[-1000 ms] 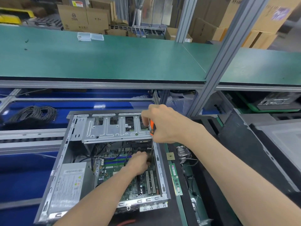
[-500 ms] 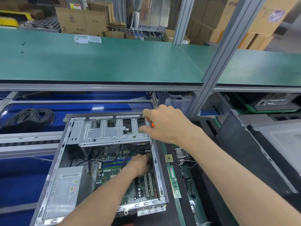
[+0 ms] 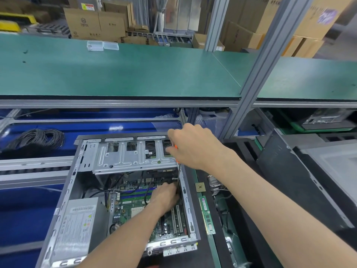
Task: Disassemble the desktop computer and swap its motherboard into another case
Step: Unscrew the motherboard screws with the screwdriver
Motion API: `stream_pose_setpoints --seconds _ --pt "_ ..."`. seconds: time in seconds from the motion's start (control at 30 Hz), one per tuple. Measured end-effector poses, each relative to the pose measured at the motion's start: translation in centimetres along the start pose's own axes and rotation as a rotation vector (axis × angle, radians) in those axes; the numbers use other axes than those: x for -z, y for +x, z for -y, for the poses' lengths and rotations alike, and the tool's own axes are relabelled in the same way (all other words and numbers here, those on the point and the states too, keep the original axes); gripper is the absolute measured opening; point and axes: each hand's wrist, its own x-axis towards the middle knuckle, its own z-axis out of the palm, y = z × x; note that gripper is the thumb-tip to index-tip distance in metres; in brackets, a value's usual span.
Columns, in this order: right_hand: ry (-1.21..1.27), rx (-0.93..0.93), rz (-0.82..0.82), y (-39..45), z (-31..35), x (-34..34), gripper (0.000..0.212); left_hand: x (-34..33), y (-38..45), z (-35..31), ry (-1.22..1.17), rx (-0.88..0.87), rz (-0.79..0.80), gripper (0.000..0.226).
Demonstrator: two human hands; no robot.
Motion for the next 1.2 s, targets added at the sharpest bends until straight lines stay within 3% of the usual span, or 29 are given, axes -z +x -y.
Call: stream_pose_setpoints --seconds 0.07,0.2,0.27,0.37,0.5,0.6,0.67,0.77,0.9,1.0,1.13,1.2 --pt "0.126 0.068 0.075 0.1 -0.04 0.18 0.008 -0.04 0.06 0.0 -0.001 0.001 0.002 0.03" --pt "0.27 0.156 0.161 -0.41 -0.53 0.71 0.026 -0.11 0.13 -0.01 -0.016 0.029 0.004 0.032" --pt "0.202 0.096 0.068 -0.64 -0.61 0.68 0.016 -0.12 0.23 -0.02 -0.02 0.033 0.003 0.032" --pt "0.005 -0.005 0.004 -0.54 -0.63 0.24 0.031 -0.11 0.26 -0.07 -0.021 0.041 0.01 0.035" --pt "0.142 0.086 0.09 -0.14 -0.51 0.45 0.007 -0.15 0.31 -0.04 -0.014 0.054 0.019 0.037" --pt "0.24 0.147 0.176 -0.37 -0.6 0.82 0.029 -0.15 0.41 -0.07 -0.011 0.061 0.023 0.035" --pt "0.138 0.115 0.082 -0.44 -0.46 0.75 0.021 -0.22 0.44 -0.04 -0.011 0.056 0.02 0.035" --pt "-0.05 -0.007 -0.001 -0.36 -0.3 0.42 0.031 -0.34 0.38 0.05 -0.013 0.044 0.01 0.037" --pt "0.129 0.082 0.099 -0.21 -0.56 0.57 0.006 -0.44 0.39 0.18 -0.013 0.035 0.007 0.037" --pt "0.291 0.12 0.2 -0.61 -0.9 0.96 0.033 -0.48 0.42 0.21 -0.017 0.029 0.008 0.036" --pt "-0.021 0.023 0.002 -0.75 -0.53 0.39 0.027 -0.41 0.42 0.15 -0.014 0.026 0.007 0.039" --pt "-0.029 0.012 -0.018 -0.53 -0.27 0.04 0.025 -0.3 0.36 0.06 -0.011 0.028 0.011 0.04"
